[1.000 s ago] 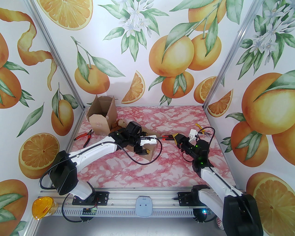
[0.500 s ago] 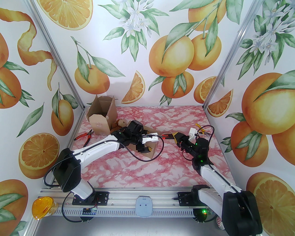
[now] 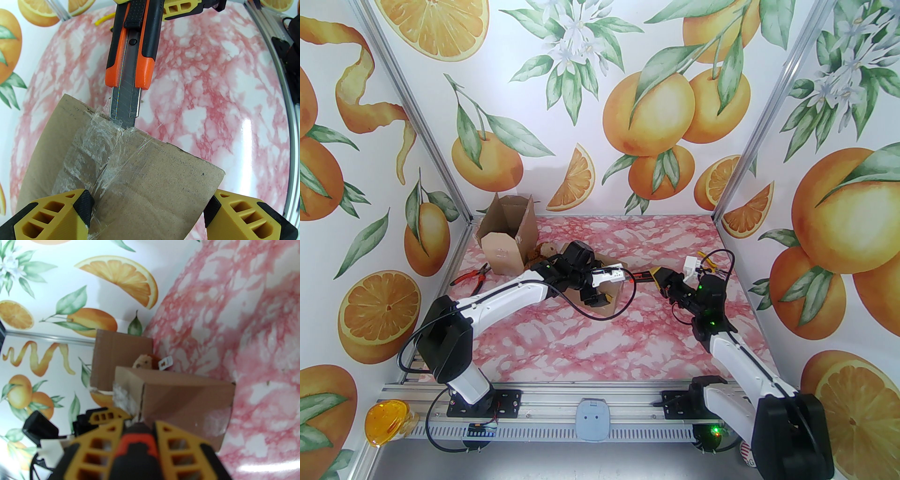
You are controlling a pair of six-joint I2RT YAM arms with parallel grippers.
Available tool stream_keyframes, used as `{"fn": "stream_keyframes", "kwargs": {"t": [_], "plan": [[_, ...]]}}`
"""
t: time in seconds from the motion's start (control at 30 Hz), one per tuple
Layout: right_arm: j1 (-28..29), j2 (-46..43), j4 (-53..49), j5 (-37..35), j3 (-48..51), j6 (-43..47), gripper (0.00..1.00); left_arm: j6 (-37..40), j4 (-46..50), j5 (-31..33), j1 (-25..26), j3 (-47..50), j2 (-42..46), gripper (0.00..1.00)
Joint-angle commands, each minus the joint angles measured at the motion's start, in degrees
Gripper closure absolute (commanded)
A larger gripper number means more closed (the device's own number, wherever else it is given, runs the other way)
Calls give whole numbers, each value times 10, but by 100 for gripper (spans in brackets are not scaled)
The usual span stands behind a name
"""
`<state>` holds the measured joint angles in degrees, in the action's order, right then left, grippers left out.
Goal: Unpack the express box
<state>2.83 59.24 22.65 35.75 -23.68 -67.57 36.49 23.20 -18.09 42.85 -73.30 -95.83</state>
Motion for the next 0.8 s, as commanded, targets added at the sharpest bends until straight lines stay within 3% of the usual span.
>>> {"fn": "stream_keyframes", "kwargs": {"t": [0.0, 0.27, 0.57, 0.77], "plan": [[19, 11, -38, 141, 20, 19, 100, -7, -71, 40, -32, -11, -10, 18], [18, 47, 35, 146, 45, -6, 100, -49, -120, 35, -42, 11, 4, 21], [18, -18, -26, 112, 43, -29, 100, -130, -168, 154, -36, 8, -1, 28], [25, -70, -79, 98, 47, -34, 100, -157, -180, 190, -35, 2, -7, 29]]}}
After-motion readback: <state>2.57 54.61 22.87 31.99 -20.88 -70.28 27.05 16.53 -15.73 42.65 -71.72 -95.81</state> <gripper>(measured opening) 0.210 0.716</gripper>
